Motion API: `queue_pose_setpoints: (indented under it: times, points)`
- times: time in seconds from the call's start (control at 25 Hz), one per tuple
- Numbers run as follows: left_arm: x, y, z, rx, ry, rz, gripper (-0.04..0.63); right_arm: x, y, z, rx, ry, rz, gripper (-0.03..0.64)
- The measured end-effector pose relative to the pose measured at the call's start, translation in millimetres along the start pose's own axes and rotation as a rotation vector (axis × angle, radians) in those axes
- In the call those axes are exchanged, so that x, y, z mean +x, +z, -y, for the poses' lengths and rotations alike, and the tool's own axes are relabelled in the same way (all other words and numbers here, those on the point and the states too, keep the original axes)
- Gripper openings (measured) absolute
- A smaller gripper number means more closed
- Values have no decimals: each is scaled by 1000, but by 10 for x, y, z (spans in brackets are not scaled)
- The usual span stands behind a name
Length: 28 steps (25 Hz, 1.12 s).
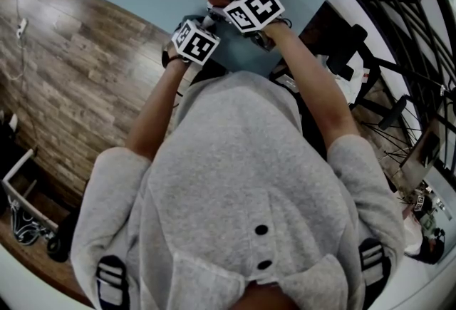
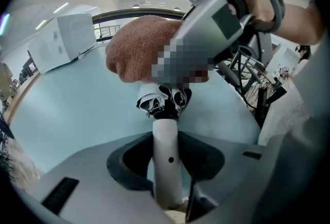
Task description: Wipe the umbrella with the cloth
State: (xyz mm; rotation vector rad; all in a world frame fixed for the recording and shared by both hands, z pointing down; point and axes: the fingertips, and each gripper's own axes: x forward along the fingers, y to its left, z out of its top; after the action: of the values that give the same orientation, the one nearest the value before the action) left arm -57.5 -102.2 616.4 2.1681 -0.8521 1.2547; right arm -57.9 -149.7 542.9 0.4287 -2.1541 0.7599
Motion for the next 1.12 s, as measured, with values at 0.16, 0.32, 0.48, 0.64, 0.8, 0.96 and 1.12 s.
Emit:
queue_pose_setpoints:
  times: [0.16,0.32,0.48,0.64,0.8,0.96,1.12]
  points:
    - [22,19,11,-1,2,3,156,19,52,-61,118,105,31,80]
    - [21,19,8,1,8,7,156,-41,235,-149,306,265,114,80]
    - [21,-5,12,-2,-1,3,156,-44,287,-32,483,329,140,80]
    - [21,6,-31,2,12,3,156,-29,197,353,594,215,137,80]
    - [12,14,-38,5,19,2,156,-116,171,575,615,134,154,80]
    - [18,13,-15,4,9,-3,156,-174,183,691,628,94,176,80]
    - [27,26,4,1,4,-6,156,-214,202,772,612,54,188,80]
